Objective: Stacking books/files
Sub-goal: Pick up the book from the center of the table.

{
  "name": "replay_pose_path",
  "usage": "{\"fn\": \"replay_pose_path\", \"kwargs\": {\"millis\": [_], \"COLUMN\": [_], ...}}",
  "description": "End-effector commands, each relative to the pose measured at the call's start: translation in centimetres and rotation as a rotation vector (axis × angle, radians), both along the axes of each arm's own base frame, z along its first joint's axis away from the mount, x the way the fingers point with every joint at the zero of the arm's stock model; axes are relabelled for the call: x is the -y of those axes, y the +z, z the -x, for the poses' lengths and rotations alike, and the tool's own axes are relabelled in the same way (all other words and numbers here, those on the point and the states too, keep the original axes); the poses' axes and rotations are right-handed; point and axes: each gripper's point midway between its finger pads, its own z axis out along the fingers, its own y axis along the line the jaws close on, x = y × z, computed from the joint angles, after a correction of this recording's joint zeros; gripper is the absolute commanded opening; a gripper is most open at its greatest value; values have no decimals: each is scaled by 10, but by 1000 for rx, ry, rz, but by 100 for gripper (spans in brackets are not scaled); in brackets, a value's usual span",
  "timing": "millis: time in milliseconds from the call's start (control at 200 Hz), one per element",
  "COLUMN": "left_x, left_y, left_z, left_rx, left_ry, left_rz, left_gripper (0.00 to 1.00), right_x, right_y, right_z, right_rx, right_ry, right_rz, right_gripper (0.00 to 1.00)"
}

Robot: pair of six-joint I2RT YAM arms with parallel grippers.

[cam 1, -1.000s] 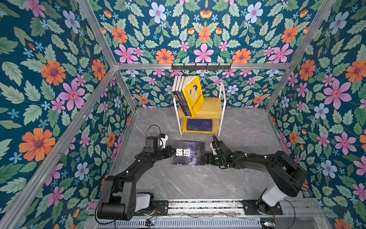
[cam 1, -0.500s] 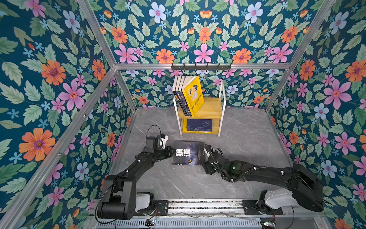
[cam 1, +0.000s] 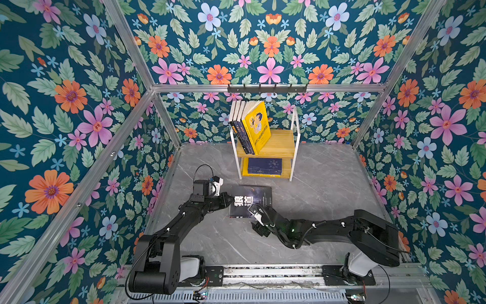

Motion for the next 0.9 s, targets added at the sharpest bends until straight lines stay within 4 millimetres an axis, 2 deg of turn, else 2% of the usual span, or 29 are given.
{"fn": "replay_pose_path", "kwargs": {"millis": [0, 195, 310, 455, 540, 780, 830, 895], "left_x": [3, 5, 5, 3, 3, 1, 0, -3], "left_y": [7, 2, 3, -1, 1, 1, 2, 6], "left_z": [-1, 1, 0, 0, -1, -3, -3, -4], "left_rx": [3, -26, -27, -32, -26, -14, -9, 19], "left_ry": [-7, -6, -7, -1, -2, 2, 5, 17], "left_rz": [25, 38, 36, 28, 24, 3, 1, -4], "left_gripper": [0, 0, 0, 0, 0, 0, 4, 10], "right_x": [-10, -15, -13, -9, -9, -6, -6, -5], "right_y": [2, -13, -14, -13, -12, -14, -14, -14], "right_z": [-13, -32, -42, -46, -43, -39, -37, -36], "right_rx": [105, 238, 326, 400, 414, 408, 405, 402], "right_ry": [9, -20, -55, -84, -80, -67, -60, -56], "right_rz": [34, 165, 227, 236, 240, 221, 211, 212], "right_gripper": [80, 81, 81, 73, 60, 8, 1, 0]}}
